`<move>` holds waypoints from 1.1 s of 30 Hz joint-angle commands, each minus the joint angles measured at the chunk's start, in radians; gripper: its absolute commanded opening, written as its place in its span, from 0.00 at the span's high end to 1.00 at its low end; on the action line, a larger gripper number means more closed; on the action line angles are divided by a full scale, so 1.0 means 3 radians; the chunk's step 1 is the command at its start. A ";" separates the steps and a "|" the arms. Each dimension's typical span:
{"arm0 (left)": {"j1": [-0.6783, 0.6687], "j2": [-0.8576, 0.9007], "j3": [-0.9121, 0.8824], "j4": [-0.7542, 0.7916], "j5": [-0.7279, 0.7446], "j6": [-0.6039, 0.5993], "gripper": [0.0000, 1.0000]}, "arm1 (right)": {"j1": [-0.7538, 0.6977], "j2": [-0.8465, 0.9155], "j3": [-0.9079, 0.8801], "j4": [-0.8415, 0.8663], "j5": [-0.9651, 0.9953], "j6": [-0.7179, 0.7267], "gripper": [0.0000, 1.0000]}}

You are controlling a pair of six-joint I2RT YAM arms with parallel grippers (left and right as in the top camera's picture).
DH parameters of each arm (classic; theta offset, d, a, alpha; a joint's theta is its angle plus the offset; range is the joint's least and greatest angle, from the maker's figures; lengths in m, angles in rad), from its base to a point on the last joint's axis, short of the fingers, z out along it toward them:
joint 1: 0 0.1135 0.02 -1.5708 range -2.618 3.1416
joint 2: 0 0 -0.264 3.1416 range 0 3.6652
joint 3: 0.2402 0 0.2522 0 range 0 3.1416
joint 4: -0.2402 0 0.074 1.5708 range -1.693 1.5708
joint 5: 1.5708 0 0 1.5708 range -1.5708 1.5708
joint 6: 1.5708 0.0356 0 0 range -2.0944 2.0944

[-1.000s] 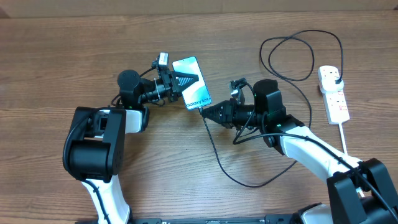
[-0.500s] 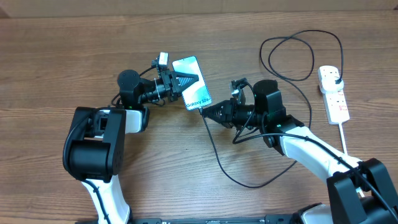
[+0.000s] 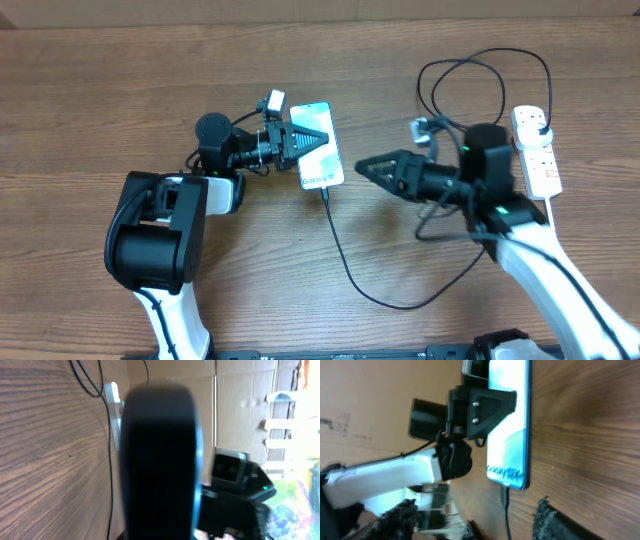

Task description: Plug charger to phone and switch on socket

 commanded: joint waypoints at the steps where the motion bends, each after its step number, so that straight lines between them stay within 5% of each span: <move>1: -0.0085 -0.0015 0.0000 0.0036 0.0205 0.0164 0.96 | -0.0043 -0.0595 0.0029 -0.0624 0.0355 -0.0701 0.18; 9: -0.0286 -0.0015 0.0027 -0.0296 0.0141 0.0388 0.96 | -0.0042 -0.1333 0.0029 -0.1589 0.1003 -0.1041 0.11; 24: -0.0326 -0.0015 0.0696 -0.2817 -0.0384 0.2049 0.96 | -0.0042 -0.1509 0.0029 -0.2003 0.1176 -0.1213 0.11; 28: -0.0341 -0.0015 0.0960 -0.3946 -0.0997 0.2792 0.96 | -0.0042 -0.1509 0.0029 -0.2004 0.1176 -0.1241 0.11; 33: -0.0375 -0.0015 0.1022 -0.4496 -0.1413 0.3243 0.96 | -0.0042 -0.1509 0.0029 -0.2004 0.1239 -0.1265 0.11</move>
